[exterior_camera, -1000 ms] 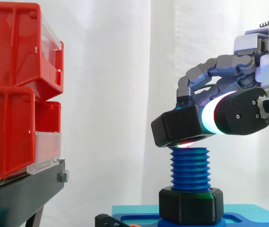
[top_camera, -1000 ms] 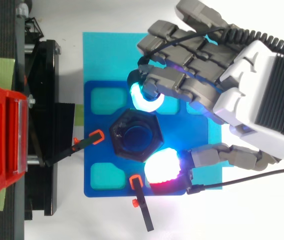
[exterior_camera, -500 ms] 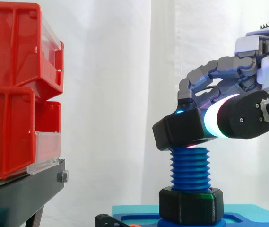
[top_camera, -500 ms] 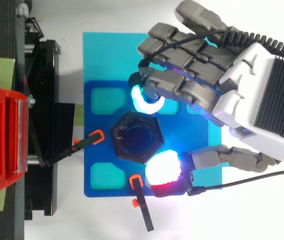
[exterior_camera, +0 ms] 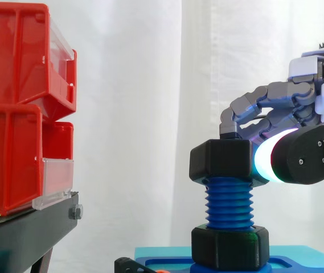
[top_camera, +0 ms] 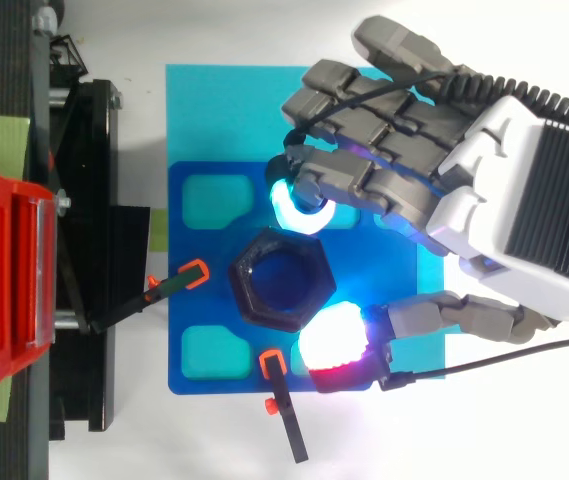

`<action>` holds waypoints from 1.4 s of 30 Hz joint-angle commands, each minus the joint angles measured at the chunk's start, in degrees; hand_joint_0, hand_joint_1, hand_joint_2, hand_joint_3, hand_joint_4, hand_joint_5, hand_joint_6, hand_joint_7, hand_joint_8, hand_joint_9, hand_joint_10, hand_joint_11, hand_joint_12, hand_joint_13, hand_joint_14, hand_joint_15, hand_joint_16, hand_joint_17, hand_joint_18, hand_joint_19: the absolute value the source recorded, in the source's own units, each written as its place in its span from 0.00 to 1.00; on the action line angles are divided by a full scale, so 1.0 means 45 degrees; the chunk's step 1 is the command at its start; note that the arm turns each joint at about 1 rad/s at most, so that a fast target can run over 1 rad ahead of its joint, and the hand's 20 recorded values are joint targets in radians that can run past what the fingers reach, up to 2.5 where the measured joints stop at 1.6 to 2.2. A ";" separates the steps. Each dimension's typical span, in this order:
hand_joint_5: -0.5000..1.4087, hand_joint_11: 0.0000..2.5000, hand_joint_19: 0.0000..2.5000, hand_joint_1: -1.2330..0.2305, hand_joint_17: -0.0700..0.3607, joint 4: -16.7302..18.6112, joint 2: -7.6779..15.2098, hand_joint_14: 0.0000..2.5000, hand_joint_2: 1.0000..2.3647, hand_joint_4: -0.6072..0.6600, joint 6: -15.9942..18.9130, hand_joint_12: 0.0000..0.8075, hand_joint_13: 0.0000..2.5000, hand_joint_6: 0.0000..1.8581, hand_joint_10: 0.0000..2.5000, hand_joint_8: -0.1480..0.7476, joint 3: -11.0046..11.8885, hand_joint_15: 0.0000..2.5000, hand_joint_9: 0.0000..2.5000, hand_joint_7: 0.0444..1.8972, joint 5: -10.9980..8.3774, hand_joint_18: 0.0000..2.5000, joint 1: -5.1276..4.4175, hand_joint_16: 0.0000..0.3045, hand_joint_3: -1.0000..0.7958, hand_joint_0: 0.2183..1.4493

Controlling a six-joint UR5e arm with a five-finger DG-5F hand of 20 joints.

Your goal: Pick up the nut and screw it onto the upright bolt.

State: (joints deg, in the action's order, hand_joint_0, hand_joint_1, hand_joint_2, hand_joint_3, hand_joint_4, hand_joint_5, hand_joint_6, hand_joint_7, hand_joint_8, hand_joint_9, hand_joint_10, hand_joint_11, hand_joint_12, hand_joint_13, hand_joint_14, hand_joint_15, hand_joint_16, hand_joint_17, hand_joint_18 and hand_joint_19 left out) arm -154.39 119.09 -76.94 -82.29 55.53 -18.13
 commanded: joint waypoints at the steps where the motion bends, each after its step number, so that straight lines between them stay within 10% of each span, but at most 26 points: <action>1: 0.15 0.06 0.00 0.44 0.34 -0.0008 0.0001 0.00 0.00 0.67 0.0007 0.39 0.13 0.39 0.00 0.52 -0.0014 0.00 0.20 0.58 0.0101 0.06 0.0044 0.11 0.28 0.26; 42: 0.15 0.07 0.00 0.43 0.35 0.0265 0.0001 0.00 0.00 0.67 -0.0286 0.39 0.13 0.39 0.00 0.52 -0.0034 0.00 0.20 0.58 0.0745 0.05 0.0161 0.11 0.28 0.26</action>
State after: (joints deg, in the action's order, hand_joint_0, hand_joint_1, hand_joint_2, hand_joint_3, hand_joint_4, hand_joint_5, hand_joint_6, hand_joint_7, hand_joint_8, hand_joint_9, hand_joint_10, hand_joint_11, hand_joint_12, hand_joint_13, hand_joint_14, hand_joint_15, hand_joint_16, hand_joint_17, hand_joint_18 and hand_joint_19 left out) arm -153.13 119.09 -78.22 -82.42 58.64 -17.56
